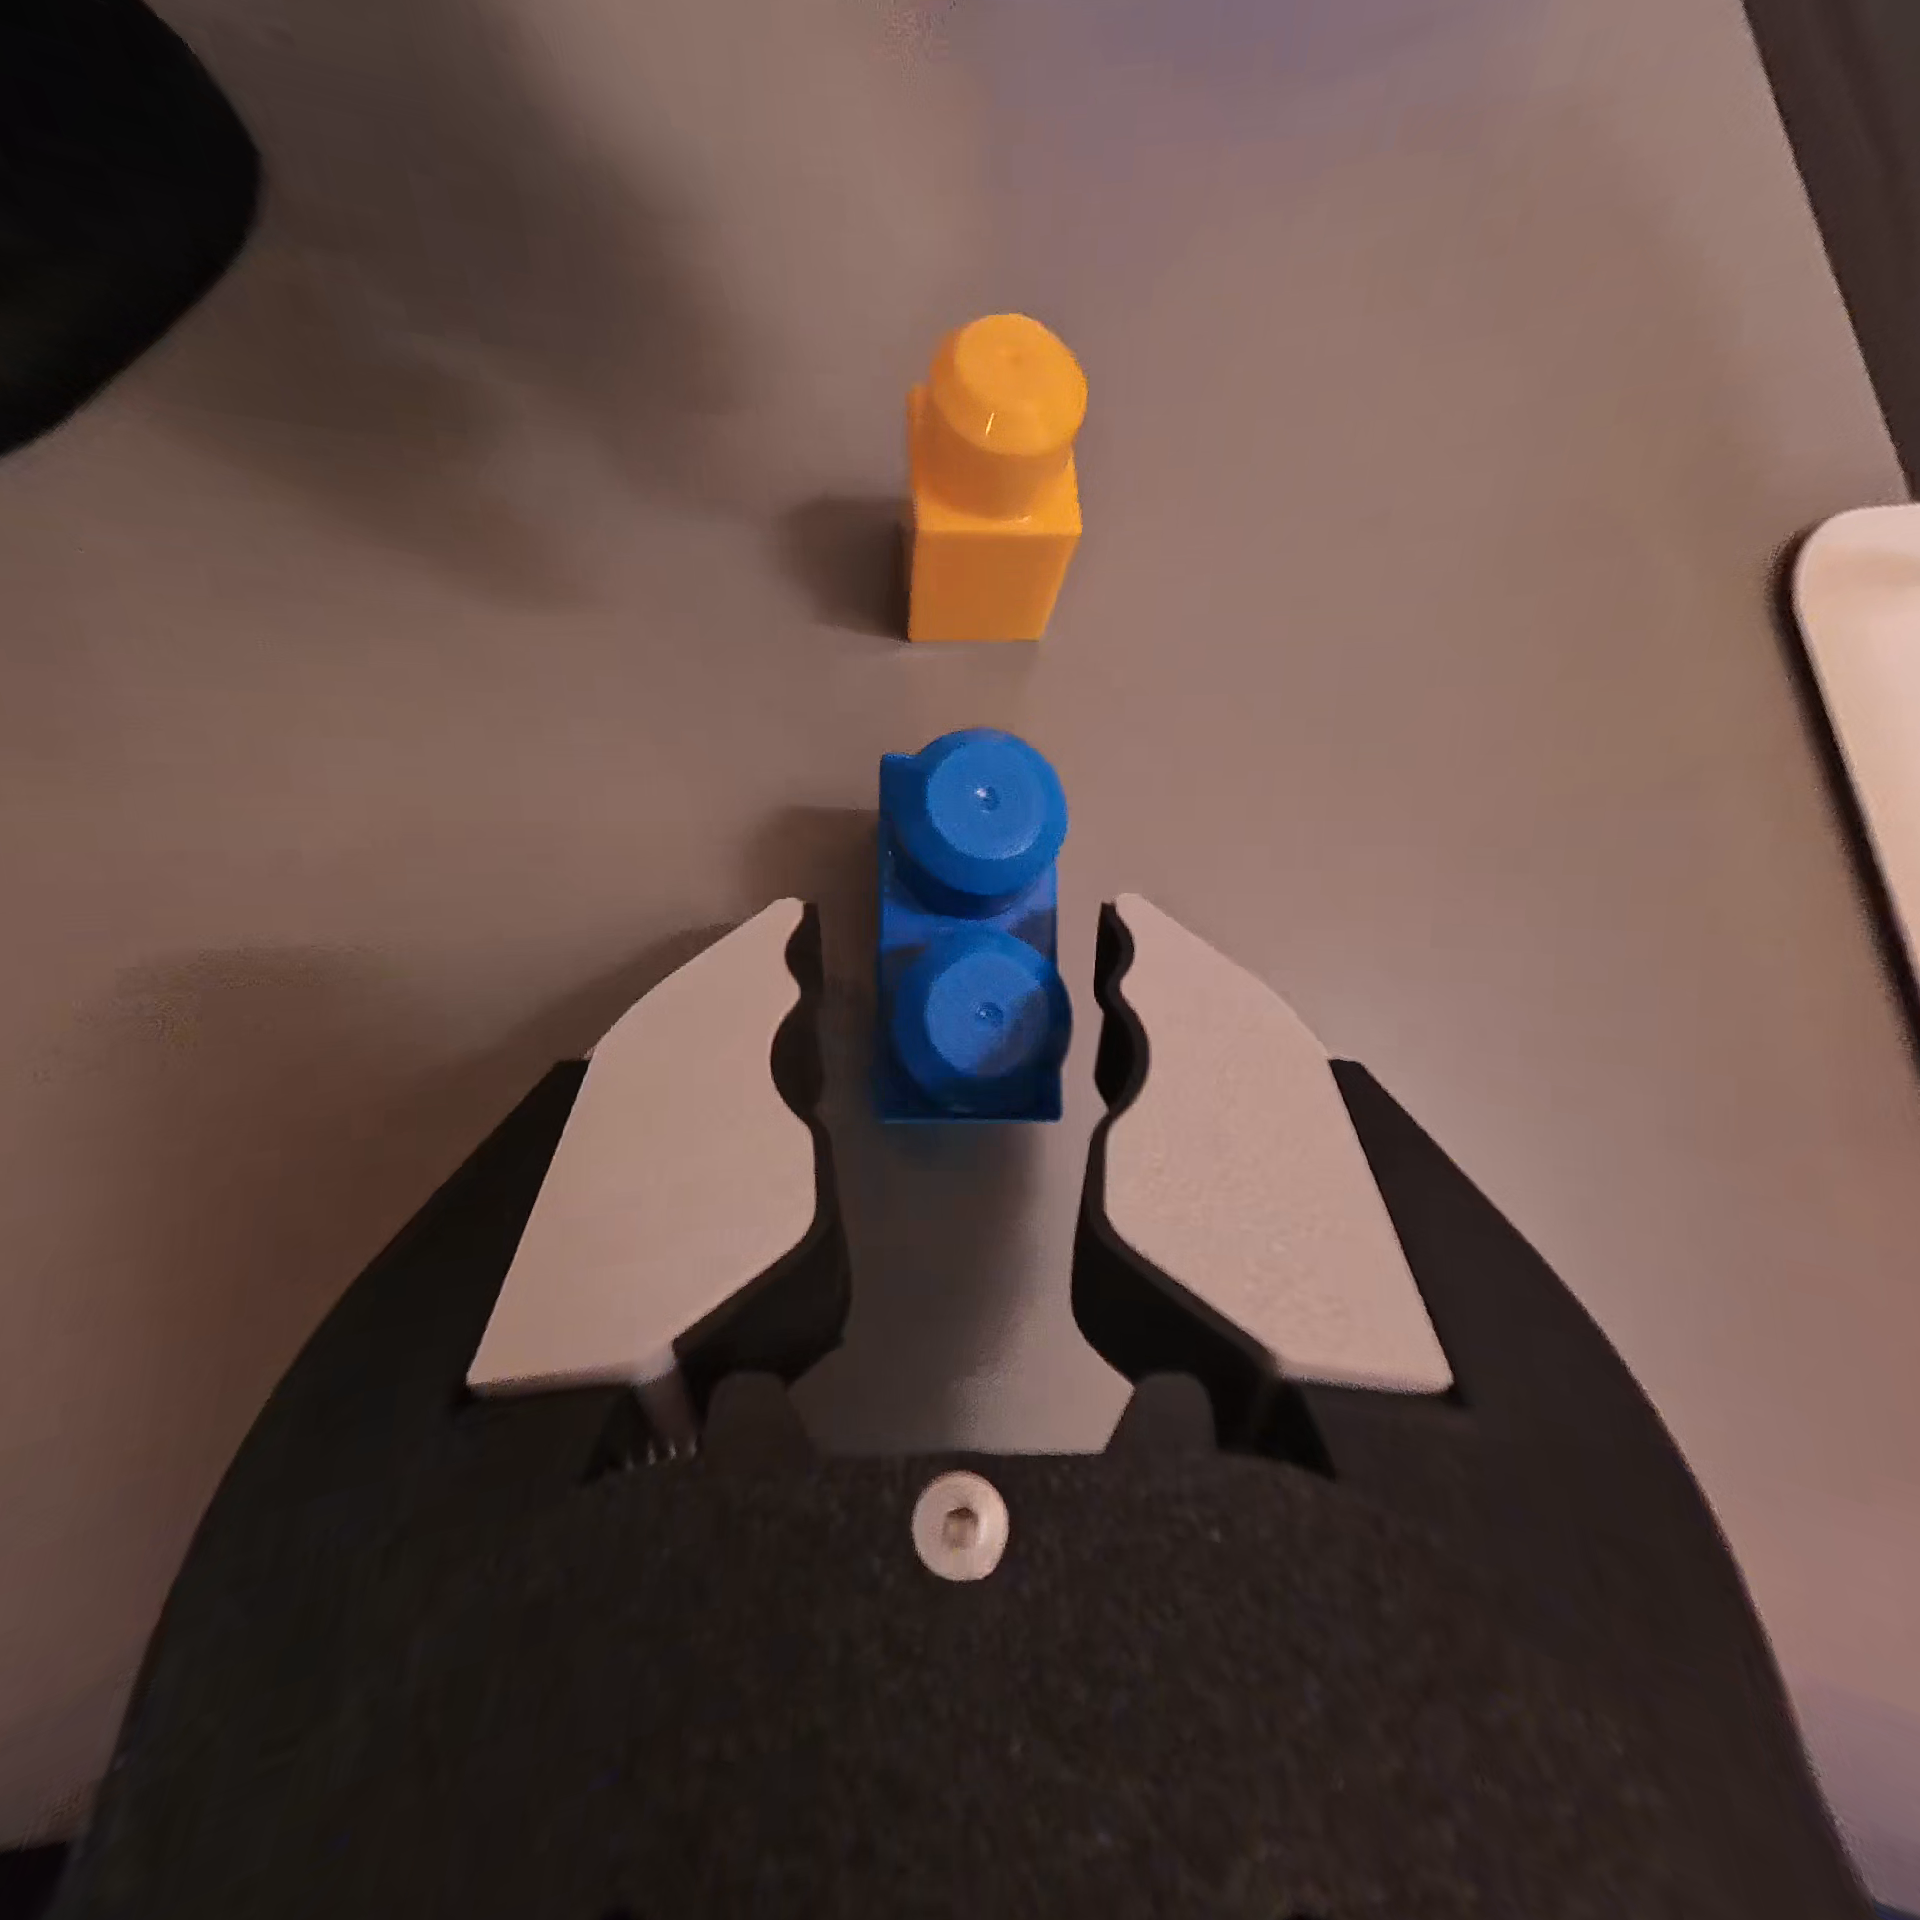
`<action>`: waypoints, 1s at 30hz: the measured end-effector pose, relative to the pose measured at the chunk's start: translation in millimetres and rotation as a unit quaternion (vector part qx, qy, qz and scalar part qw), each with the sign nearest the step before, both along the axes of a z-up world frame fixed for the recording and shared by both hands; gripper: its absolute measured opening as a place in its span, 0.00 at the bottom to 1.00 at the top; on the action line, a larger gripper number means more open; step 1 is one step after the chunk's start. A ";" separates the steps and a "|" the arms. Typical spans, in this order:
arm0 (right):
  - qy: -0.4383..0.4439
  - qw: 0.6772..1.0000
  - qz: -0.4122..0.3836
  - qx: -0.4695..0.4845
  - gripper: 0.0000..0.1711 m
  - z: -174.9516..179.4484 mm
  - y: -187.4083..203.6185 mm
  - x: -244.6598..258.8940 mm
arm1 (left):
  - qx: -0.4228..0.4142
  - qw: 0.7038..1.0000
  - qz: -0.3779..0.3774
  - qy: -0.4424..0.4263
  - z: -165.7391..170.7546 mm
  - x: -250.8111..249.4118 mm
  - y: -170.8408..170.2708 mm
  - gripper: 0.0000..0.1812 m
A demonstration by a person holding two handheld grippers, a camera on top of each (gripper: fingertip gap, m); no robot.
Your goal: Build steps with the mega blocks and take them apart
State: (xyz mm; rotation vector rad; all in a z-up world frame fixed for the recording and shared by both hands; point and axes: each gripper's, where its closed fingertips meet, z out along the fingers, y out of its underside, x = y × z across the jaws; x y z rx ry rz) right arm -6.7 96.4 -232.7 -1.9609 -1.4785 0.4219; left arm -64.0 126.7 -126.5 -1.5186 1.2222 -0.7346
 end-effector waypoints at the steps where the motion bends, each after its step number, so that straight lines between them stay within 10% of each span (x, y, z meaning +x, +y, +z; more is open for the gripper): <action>1: -0.012 1.000 -0.004 -0.003 0.30 -3.4 -0.6 -0.6 | 0.004 1.000 0.000 -0.025 5.5 -1.7 0.2 0.18; 9: -0.030 0.999 -0.023 -0.014 0.21 -10.7 4.4 3.8 | -0.032 0.992 0.003 -0.124 2.4 -8.8 7.6 0.14; 13: 0.120 0.992 -0.024 0.001 0.21 33.6 11.4 -1.8 | -0.046 0.986 -0.028 -0.159 6.8 -2.1 -1.7 0.16; 21: 0.510 0.859 0.031 0.014 0.21 153.9 -2.8 1.4 | -0.085 0.949 -0.085 -0.291 42.5 12.1 -29.0 0.25; 30: 0.563 0.823 0.075 -0.015 0.21 155.3 -19.2 -20.7 | -0.105 0.944 -0.120 -0.289 39.0 33.0 -50.6 0.28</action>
